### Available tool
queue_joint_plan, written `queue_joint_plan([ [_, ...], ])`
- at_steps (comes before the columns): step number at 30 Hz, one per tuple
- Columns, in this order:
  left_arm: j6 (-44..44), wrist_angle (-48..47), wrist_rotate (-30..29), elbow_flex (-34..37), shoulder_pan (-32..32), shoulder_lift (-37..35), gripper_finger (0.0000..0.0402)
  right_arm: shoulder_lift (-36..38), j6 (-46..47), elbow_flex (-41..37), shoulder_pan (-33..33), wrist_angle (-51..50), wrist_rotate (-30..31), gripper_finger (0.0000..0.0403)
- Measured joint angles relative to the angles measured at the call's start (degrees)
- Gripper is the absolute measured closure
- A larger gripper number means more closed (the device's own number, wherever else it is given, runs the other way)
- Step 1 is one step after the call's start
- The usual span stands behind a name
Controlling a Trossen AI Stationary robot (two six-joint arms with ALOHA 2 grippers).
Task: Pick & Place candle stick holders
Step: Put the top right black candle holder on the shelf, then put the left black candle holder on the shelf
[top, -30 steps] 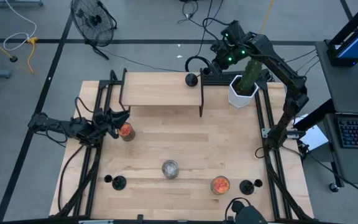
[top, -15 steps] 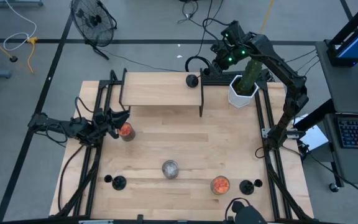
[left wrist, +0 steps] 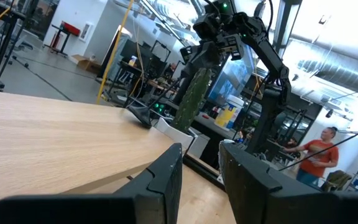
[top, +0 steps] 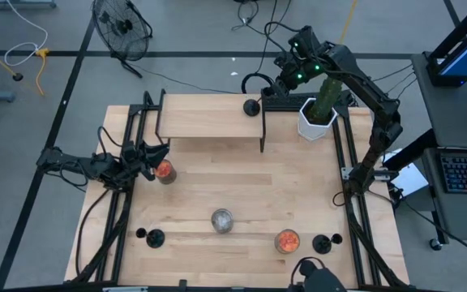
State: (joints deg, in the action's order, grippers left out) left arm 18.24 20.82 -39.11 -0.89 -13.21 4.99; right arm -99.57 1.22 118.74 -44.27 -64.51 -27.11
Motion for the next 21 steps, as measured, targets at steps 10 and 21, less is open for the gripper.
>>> queue_joint_plan([
  [10,0.0,0.0,0.0,0.0,0.0,0.0,0.0289,0.0,-0.4,0.0,0.1,2.1,3.1,0.0346],
  [21,0.0,0.0,0.0,0.0,0.0,0.0,0.0289,0.0,-0.4,0.0,0.1,6.5,3.1,0.0308],
])
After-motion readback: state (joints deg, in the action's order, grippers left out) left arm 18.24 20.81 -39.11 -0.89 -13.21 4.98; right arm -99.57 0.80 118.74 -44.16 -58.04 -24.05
